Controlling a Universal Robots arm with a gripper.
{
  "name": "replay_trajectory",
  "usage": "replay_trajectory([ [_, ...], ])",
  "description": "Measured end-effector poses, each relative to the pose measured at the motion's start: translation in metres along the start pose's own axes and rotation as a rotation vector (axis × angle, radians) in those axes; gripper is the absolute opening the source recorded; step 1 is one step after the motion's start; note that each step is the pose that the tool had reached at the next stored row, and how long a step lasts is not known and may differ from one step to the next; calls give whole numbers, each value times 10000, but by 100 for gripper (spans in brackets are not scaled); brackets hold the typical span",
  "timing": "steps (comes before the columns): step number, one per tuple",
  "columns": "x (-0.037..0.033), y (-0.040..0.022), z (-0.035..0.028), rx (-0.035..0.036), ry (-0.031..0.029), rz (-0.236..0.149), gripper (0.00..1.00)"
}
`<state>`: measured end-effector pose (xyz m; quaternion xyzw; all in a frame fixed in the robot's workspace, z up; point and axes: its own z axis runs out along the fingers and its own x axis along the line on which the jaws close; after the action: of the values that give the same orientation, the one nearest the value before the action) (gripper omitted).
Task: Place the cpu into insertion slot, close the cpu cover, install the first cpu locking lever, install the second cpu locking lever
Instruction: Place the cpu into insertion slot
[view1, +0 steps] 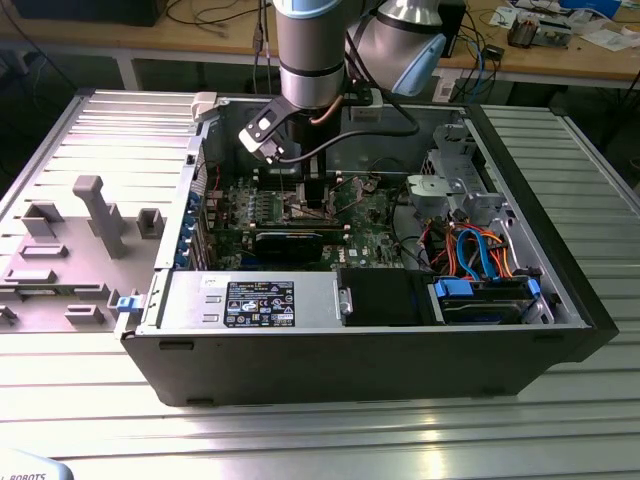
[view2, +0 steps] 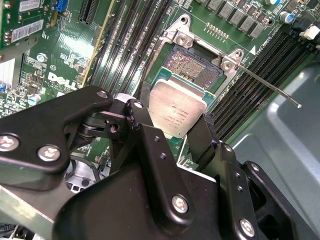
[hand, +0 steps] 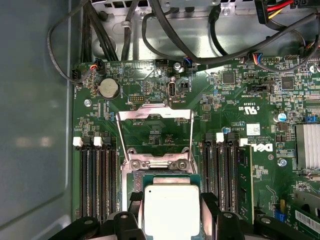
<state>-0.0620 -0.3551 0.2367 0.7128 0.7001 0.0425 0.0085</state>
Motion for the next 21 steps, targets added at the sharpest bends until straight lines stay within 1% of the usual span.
replay_trajectory([
  [9,0,0,8,-3,5,0,54],
  [12,7,-10,57,1,3,-28,54],
  [14,7,-24,112,4,5,-68,54],
  [17,5,-39,165,5,10,-115,54],
  [19,4,-43,187,7,9,-139,54],
  [21,4,-44,186,8,8,-138,54],
])
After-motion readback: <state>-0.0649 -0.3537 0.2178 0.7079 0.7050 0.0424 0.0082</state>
